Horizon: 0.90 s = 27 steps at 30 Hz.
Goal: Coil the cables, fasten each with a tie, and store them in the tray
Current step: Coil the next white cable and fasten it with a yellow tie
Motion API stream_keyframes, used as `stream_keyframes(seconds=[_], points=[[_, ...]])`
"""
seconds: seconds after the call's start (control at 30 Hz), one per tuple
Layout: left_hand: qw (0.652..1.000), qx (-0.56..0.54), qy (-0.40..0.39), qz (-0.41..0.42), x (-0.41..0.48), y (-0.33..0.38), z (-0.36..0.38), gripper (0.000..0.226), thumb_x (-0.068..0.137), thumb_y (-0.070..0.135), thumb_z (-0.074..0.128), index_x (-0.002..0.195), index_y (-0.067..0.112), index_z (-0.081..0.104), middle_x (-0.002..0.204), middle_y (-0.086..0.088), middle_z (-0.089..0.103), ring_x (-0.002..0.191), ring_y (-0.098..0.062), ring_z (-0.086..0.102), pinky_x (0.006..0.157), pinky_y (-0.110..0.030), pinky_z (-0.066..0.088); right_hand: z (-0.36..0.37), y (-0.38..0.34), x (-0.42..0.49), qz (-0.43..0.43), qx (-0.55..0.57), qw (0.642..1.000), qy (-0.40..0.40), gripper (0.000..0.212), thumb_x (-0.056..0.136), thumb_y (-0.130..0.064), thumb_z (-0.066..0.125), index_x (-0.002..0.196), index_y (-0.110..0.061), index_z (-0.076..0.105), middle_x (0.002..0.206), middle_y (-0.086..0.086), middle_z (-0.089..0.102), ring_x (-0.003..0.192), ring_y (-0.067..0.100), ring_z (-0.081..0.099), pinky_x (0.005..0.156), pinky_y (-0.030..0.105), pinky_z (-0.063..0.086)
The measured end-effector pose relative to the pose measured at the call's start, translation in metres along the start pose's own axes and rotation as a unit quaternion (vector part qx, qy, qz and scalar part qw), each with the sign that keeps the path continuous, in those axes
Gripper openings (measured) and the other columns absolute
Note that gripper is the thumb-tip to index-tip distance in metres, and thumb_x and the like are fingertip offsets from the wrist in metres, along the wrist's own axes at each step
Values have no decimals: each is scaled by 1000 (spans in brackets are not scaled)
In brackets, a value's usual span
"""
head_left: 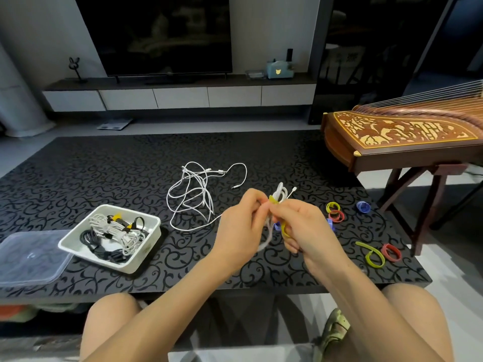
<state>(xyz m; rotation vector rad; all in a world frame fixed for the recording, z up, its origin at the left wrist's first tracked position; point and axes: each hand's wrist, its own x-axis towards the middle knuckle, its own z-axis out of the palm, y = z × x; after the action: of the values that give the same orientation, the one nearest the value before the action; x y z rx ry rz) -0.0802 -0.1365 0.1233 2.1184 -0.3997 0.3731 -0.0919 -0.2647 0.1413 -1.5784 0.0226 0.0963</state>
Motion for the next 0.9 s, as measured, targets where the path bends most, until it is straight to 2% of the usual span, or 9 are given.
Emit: stream_keyframes(seconds=[0.17, 0.3, 0.43, 0.53, 0.63, 0.7, 0.77, 0.83, 0.9], points=[[992, -53, -116, -9, 3, -5, -10, 16, 99, 19, 42, 86, 11, 46, 63, -4, 50, 54, -7, 36, 52, -29, 32, 0, -1, 0, -5, -59, 998, -15, 37, 88, -23, 56, 53, -17, 46, 43, -6, 32, 42, 9, 28, 46, 26, 28], [996, -44, -72, 9, 0, -2, -5, 28, 98, 12, 40, 72, 19, 33, 55, 11, 35, 50, -5, 32, 47, -17, 27, 2, -2, -1, -74, -118, 990, -10, 37, 89, -17, 55, 59, 1, 43, 54, 1, 34, 52, 10, 30, 51, 23, 27], [994, -102, -37, 2, -2, -5, 0, 29, 99, 9, 39, 71, 18, 35, 55, 14, 42, 51, -1, 35, 50, -13, 31, 2, 0, -6, -131, -128, 983, 14, 38, 90, -10, 56, 60, 7, 39, 50, -6, 32, 47, 3, 29, 45, 15, 26], [982, -165, -70, -58, -3, -9, 3, 27, 98, 15, 42, 72, 18, 41, 58, 14, 41, 55, 0, 35, 53, -14, 32, 1, 1, -8, -132, -107, 985, 2, 36, 90, -10, 55, 62, 7, 39, 57, 3, 34, 54, 10, 31, 52, 24, 28], [917, -327, -157, -168, -4, -12, 2, 20, 95, 33, 49, 83, 18, 55, 70, 7, 60, 68, -7, 54, 68, -24, 47, -1, 2, -10, -130, -60, 989, -23, 35, 92, -12, 53, 60, 0, 43, 56, 0, 36, 54, 10, 36, 51, 21, 34], [862, -400, -225, -213, -5, -12, 0, 42, 90, 50, 49, 97, 11, 64, 87, -5, 67, 82, -19, 63, 84, -38, 52, -1, 1, -10, -127, -36, 990, -49, 34, 94, -12, 52, 62, -2, 46, 56, 1, 40, 52, 13, 41, 47, 22, 38], [837, -408, -266, -248, -5, -10, -3, 64, 85, 61, 48, 109, 4, 63, 98, -13, 66, 92, -28, 64, 94, -46, 50, -2, 0, -10, -120, -29, 990, -64, 34, 95, -16, 52, 65, 0, 46, 57, 4, 41, 50, 16, 43, 43, 26, 36], [812, -417, -295, -283, -3, -11, -7, 73, 81, 64, 47, 111, -2, 60, 91, -9, 69, 91, -25, 67, 97, -47, 48, -3, -1, -10, -120, -35, 989, -73, 33, 95, -17, 52, 68, 1, 48, 57, 3, 44, 48, 12, 45, 42, 22, 38], [790, -433, -313, -302, -2, -9, -11, 63, 85, 60, 44, 98, 1, 60, 81, -3, 70, 85, -19, 68, 98, -45, 48, -6, -3, -11, -122, -57, 988, -82, 34, 96, -17, 52, 68, 2, 48, 56, 3, 44, 48, 11, 45, 43, 22, 38]])
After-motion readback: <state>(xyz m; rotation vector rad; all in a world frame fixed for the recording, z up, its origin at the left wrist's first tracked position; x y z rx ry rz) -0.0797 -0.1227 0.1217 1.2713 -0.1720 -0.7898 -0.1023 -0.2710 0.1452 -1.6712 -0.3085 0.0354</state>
